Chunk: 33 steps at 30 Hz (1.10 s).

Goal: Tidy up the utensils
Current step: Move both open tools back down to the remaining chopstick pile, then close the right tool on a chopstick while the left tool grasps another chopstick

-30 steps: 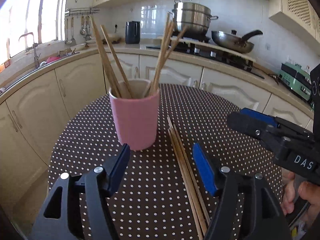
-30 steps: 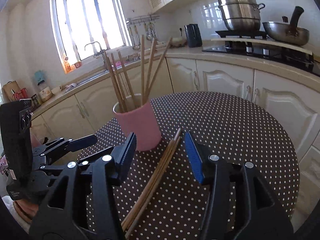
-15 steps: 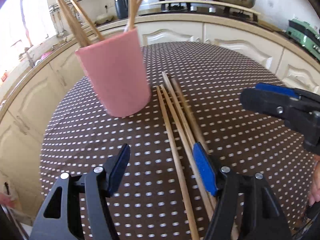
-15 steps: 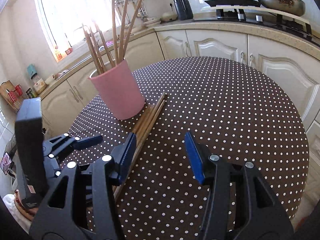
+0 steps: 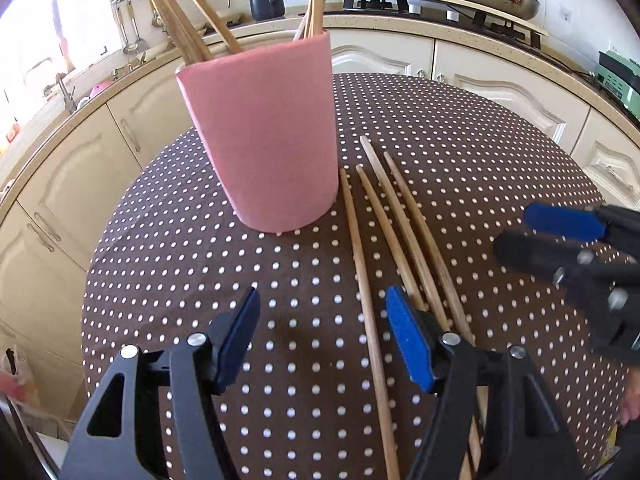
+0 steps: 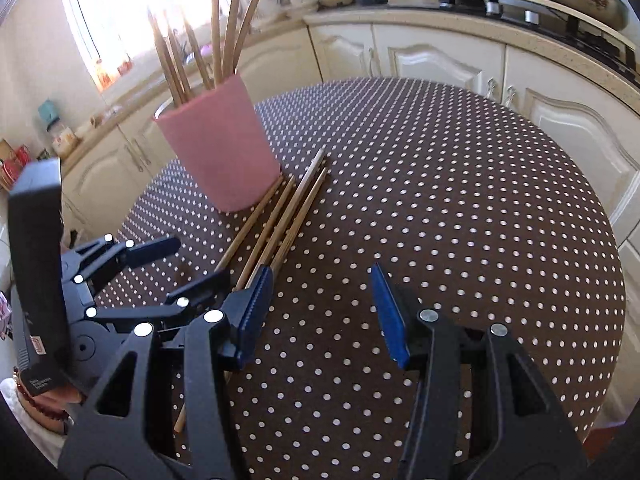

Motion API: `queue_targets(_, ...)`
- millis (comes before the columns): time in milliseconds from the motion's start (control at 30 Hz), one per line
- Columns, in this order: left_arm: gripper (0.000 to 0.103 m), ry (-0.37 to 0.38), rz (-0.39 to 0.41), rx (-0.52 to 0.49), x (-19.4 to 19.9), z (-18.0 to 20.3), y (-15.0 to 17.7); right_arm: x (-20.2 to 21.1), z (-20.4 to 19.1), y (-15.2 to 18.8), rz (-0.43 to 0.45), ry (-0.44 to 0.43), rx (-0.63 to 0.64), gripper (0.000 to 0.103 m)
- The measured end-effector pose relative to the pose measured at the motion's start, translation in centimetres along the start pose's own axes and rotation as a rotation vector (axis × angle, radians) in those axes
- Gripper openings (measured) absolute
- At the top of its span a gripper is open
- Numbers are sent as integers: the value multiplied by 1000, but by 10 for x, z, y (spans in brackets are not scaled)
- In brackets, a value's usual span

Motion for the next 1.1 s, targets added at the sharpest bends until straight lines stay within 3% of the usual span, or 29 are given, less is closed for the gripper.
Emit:
queue_targets(333, 65, 7, 10, 49, -3, -23, -3, -32, -28, -13, -97, 57, 63, 49)
queue_targets(633, 65, 6, 11, 15, -2, -23, 0, -39, -36, -13, -141, 86, 107, 42)
queue_targets(867, 65, -1, -27, -26, -8, -15, -9, -54, -48, -33, -314, 111, 225, 41)
queue_targets(900, 65, -1, -35, -26, -8, -15, -10, -55, -49, -35, -331, 131, 250, 33)
queue_targets(1100, 64, 6, -88, 10, -10, -16, -16, -54, -47, -39, -405, 131, 287, 20)
Point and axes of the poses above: each gripper's, at about its wrist camera, not at the fingertips, and x roughly against the way its jaws point, z to its right, y to its underside, the point moved 4 cm from there along -x, roughly the way its jaws point, and after that the axes turned 8 degrees about y, right-handed, at the moved point
